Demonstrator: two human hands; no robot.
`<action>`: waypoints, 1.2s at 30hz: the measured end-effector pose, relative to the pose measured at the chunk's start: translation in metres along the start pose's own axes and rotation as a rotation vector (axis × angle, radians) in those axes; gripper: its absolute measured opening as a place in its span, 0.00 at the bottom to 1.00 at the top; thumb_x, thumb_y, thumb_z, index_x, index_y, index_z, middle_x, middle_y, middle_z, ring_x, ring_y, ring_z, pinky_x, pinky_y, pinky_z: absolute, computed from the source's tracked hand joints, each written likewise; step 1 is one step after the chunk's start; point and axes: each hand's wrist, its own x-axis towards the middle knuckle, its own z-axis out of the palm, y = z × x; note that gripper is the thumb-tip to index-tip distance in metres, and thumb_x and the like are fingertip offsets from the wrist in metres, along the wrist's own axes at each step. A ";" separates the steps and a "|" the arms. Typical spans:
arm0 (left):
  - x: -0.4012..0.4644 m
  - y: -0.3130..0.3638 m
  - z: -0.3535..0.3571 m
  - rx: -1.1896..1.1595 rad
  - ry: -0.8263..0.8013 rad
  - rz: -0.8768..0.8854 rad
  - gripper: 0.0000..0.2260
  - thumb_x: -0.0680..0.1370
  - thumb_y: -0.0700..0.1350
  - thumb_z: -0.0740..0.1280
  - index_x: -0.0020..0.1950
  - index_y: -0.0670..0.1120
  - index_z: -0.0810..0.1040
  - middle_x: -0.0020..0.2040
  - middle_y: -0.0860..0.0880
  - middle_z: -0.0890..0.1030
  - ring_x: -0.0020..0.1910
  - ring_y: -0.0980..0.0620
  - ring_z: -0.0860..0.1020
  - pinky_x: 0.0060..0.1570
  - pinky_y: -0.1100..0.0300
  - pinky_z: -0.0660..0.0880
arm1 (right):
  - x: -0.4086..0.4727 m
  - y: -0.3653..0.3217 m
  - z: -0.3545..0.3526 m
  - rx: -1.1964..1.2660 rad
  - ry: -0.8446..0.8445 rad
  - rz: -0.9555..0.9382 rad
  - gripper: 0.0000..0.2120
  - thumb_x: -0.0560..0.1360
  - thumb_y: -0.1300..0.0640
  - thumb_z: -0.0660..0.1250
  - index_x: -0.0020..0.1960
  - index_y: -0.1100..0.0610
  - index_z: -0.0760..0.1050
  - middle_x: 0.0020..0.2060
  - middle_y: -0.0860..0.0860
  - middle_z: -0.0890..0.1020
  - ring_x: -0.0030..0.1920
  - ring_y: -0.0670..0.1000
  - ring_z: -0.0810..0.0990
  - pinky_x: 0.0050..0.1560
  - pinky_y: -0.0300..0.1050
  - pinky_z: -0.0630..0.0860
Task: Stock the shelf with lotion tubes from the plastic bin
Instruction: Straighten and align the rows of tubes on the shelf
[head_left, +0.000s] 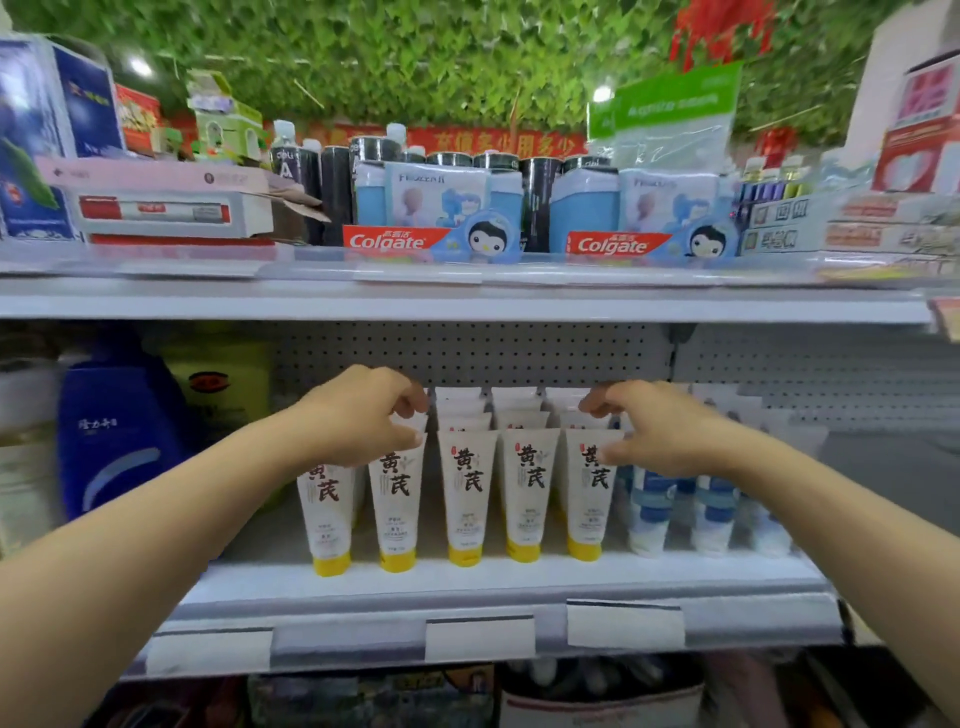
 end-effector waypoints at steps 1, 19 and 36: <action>0.001 0.006 0.003 0.012 0.002 -0.007 0.18 0.74 0.49 0.68 0.64 0.51 0.73 0.60 0.53 0.77 0.58 0.53 0.75 0.60 0.54 0.74 | -0.002 0.004 0.000 0.008 0.004 -0.001 0.26 0.73 0.54 0.69 0.69 0.52 0.66 0.65 0.49 0.73 0.64 0.48 0.72 0.60 0.38 0.67; -0.032 0.030 0.048 -0.050 0.296 -0.105 0.10 0.75 0.44 0.67 0.56 0.49 0.75 0.47 0.52 0.79 0.46 0.51 0.76 0.42 0.58 0.72 | -0.016 -0.028 0.123 0.345 0.001 0.128 0.21 0.72 0.53 0.69 0.63 0.55 0.71 0.54 0.53 0.78 0.53 0.54 0.77 0.53 0.49 0.76; -0.033 0.034 0.162 -0.380 0.158 -0.427 0.20 0.74 0.45 0.69 0.62 0.43 0.67 0.57 0.42 0.78 0.56 0.41 0.76 0.50 0.52 0.74 | -0.021 -0.038 0.160 0.413 0.193 0.366 0.20 0.74 0.55 0.68 0.62 0.58 0.65 0.59 0.55 0.76 0.59 0.57 0.75 0.51 0.47 0.73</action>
